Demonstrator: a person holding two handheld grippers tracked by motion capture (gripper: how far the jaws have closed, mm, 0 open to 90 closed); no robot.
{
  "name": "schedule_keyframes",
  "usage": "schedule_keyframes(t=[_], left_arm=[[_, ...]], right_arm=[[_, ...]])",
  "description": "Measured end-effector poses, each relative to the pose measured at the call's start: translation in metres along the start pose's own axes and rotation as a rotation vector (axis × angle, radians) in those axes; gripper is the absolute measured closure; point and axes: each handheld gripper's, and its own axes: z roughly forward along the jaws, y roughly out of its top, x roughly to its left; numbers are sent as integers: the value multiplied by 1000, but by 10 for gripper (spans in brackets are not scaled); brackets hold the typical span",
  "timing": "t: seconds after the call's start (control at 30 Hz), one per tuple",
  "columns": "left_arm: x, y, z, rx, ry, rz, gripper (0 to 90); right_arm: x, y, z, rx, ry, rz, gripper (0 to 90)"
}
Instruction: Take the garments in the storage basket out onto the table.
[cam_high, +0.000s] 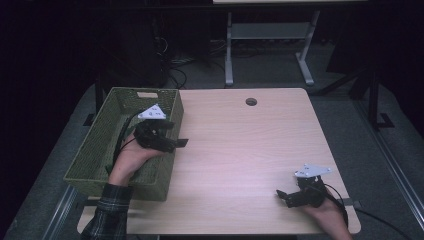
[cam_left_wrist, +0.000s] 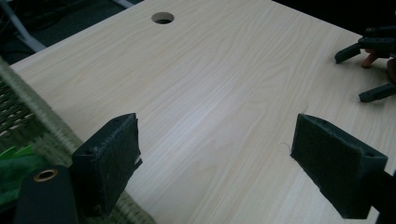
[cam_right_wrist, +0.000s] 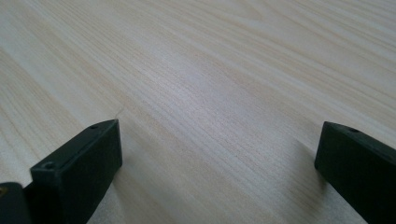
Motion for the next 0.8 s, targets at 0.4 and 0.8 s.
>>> schedule_keyframes(t=[0.4, 0.8], left_arm=[[20, -8, -21, -20, 32, -37, 214], [45, -24, -45, -36, 106, -84, 252]], right_arm=[[0, 0, 0, 0, 0, 0, 4], [0, 0, 0, 0, 0, 0, 4]])
